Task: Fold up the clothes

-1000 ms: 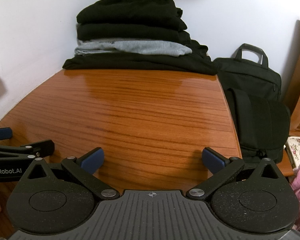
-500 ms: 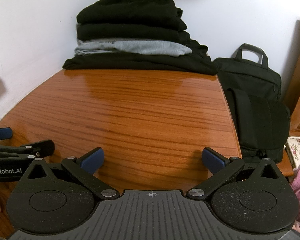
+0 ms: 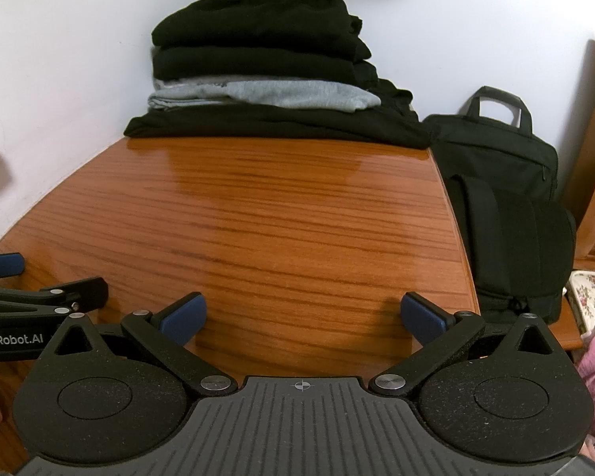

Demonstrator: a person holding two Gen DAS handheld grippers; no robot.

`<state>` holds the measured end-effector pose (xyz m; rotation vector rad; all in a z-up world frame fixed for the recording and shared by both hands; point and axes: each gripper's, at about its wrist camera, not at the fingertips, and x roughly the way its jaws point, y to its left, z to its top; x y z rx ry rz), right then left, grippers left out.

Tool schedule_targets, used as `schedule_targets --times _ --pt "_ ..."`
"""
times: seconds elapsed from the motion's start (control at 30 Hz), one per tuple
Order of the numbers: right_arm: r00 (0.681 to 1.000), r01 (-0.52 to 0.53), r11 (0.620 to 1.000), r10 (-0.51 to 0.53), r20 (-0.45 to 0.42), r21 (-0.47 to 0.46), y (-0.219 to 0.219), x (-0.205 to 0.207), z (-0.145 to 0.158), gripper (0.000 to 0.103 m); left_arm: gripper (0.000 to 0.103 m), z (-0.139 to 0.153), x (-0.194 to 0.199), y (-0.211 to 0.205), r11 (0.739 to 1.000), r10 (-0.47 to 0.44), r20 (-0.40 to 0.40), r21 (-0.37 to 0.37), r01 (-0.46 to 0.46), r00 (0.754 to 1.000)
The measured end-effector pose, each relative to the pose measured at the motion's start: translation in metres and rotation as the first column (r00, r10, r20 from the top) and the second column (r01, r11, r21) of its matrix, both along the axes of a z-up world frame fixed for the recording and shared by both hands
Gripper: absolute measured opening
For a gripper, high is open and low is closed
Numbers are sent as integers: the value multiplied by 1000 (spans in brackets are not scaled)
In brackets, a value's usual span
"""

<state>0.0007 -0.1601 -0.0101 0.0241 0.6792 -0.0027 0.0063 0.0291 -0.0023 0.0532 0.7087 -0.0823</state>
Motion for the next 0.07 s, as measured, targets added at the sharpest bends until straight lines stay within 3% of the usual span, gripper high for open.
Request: schedule_targets --times 0.07 --pt "1000 0 1000 0 0 0 0 0 0 103 103 0 0 0 1000 0 0 0 0 1000"
